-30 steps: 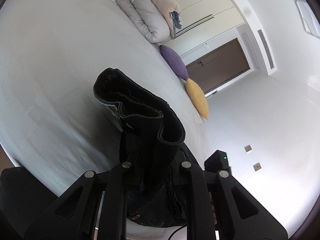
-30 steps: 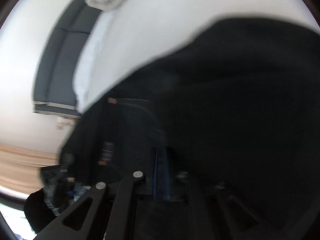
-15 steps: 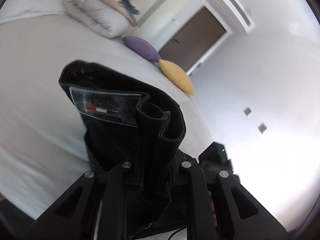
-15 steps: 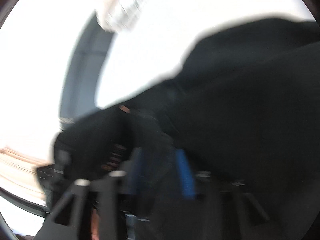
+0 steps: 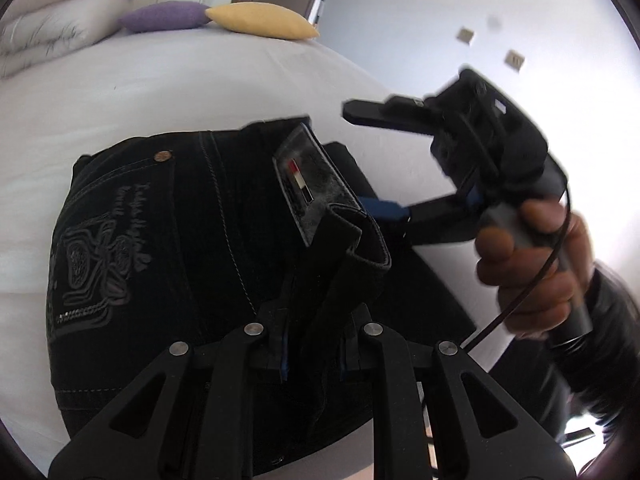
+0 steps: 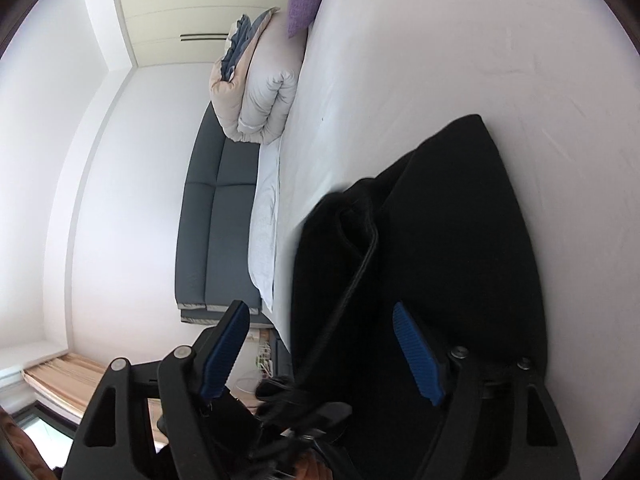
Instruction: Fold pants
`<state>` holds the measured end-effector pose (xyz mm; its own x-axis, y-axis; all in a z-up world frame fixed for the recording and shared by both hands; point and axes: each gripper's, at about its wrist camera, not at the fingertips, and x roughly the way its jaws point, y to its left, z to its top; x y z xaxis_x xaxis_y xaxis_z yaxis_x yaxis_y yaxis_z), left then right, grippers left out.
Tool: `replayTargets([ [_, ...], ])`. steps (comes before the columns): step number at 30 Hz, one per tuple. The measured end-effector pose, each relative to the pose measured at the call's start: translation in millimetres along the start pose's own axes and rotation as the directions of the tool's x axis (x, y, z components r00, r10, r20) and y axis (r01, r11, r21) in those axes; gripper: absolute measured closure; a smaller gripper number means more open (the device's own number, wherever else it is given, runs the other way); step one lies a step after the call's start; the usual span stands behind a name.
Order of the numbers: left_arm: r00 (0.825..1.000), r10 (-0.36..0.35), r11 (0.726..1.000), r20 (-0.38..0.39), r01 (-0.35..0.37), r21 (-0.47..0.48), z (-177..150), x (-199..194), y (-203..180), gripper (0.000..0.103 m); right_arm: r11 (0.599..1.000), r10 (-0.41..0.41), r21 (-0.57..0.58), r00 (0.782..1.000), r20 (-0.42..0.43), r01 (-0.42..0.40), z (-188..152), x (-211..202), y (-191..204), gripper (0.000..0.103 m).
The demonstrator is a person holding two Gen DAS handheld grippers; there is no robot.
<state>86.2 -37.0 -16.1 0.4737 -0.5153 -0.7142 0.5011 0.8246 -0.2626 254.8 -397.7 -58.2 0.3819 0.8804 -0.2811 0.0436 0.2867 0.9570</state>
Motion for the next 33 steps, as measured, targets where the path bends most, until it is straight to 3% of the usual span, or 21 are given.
replayTargets([
  [3,0.998,0.068,0.994,-0.002,-0.068,0.081,3.9,4.3,-12.0,0.089,0.996,-0.072,-0.044,0.997,-0.012,0.071,-0.9,4.1,10.8,0.029],
  [6,0.989,0.145,0.972,0.005,-0.143,0.188,-2.6,7.3,-35.7,0.089,0.983,-0.164,-0.087,0.986,-0.04,0.16,-2.5,13.3,23.2,0.04],
  [9,0.978,0.208,0.94,0.015,-0.204,0.274,-6.0,15.4,-57.8,0.088,0.963,-0.24,-0.14,0.968,-0.068,0.229,-8.6,21.8,26.1,0.061],
  [10,0.975,0.224,0.929,0.017,-0.218,0.3,-6.7,18.1,-64.7,0.088,0.957,-0.261,-0.153,0.963,-0.071,0.248,-9.8,20.4,25.8,0.075],
  [13,0.971,0.238,0.911,0.022,-0.231,0.341,-11.8,22.8,-77.9,0.088,0.949,-0.278,-0.173,0.959,-0.056,0.265,-12.9,10.8,22.5,0.089],
  [23,0.98,0.2,0.9,0.022,-0.193,0.39,-12.8,26.3,-88.8,0.088,0.92,-0.31,-0.246,0.951,0.012,0.304,-6.5,19.7,47.4,0.091],
  [29,0.984,0.177,0.886,0.021,-0.169,0.431,-6.5,35.1,-109.1,0.088,0.923,-0.304,-0.233,0.951,0.047,0.307,-5.3,3.2,42.9,0.091],
  [33,0.986,0.166,0.879,0.01,-0.153,0.451,-19.0,26.3,-103.6,0.088,0.931,-0.29,-0.213,0.955,0.064,0.297,-10.3,-9.3,34.3,0.091],
])
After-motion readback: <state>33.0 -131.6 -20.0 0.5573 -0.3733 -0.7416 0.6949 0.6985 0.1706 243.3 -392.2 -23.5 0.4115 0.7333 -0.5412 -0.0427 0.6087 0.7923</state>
